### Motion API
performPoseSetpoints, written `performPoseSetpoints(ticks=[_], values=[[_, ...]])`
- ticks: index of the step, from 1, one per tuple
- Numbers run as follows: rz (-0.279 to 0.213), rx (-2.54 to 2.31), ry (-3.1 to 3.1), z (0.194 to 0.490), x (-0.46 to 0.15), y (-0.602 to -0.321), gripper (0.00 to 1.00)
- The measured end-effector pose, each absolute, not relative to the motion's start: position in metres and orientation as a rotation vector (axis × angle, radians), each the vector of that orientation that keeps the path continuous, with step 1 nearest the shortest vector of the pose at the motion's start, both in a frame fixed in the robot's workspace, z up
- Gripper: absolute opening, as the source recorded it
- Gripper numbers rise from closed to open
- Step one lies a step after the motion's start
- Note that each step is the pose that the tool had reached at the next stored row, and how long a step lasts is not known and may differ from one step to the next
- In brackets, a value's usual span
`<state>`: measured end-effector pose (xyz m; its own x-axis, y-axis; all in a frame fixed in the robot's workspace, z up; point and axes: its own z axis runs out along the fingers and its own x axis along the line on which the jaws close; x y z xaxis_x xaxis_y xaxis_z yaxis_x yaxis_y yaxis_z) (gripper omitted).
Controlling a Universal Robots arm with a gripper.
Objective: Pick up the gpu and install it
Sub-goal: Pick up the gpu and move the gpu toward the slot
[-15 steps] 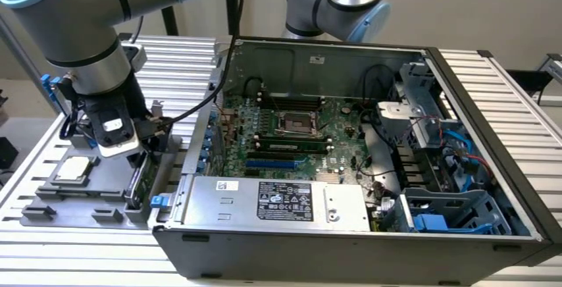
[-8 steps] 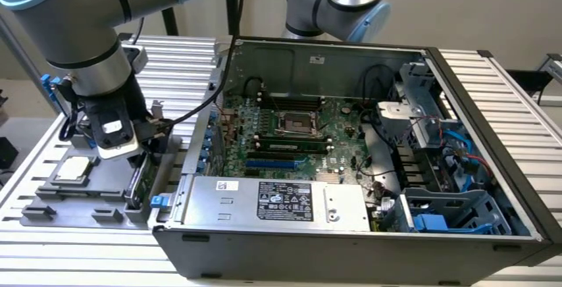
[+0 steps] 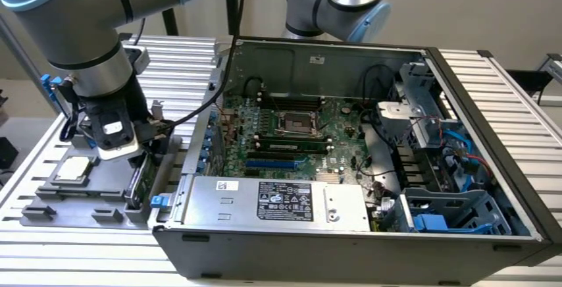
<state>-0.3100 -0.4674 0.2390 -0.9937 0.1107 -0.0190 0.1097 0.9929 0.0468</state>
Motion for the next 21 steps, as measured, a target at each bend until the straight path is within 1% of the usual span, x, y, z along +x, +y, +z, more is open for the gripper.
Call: performPoseSetpoints(ticks=[2, 3, 16, 17, 18, 19, 21], values=[[0.071, 0.178, 3.114, 0.2389, -0.3099, -0.4675, 0.46], [0.071, 0.178, 3.114, 0.2389, -0.3099, -0.4674, 0.39], [0.071, 0.178, 3.114, 0.2381, -0.3116, -0.4658, 0.39], [0.071, 0.178, 3.114, 0.238, -0.3116, -0.4657, 0.37], [0.071, 0.178, 3.114, 0.2379, -0.3116, -0.4657, 0.37], [0.071, 0.178, 3.114, 0.2377, -0.3116, -0.4657, 0.3], [0.071, 0.178, 3.114, 0.2375, -0.3116, -0.4656, 0.3]])
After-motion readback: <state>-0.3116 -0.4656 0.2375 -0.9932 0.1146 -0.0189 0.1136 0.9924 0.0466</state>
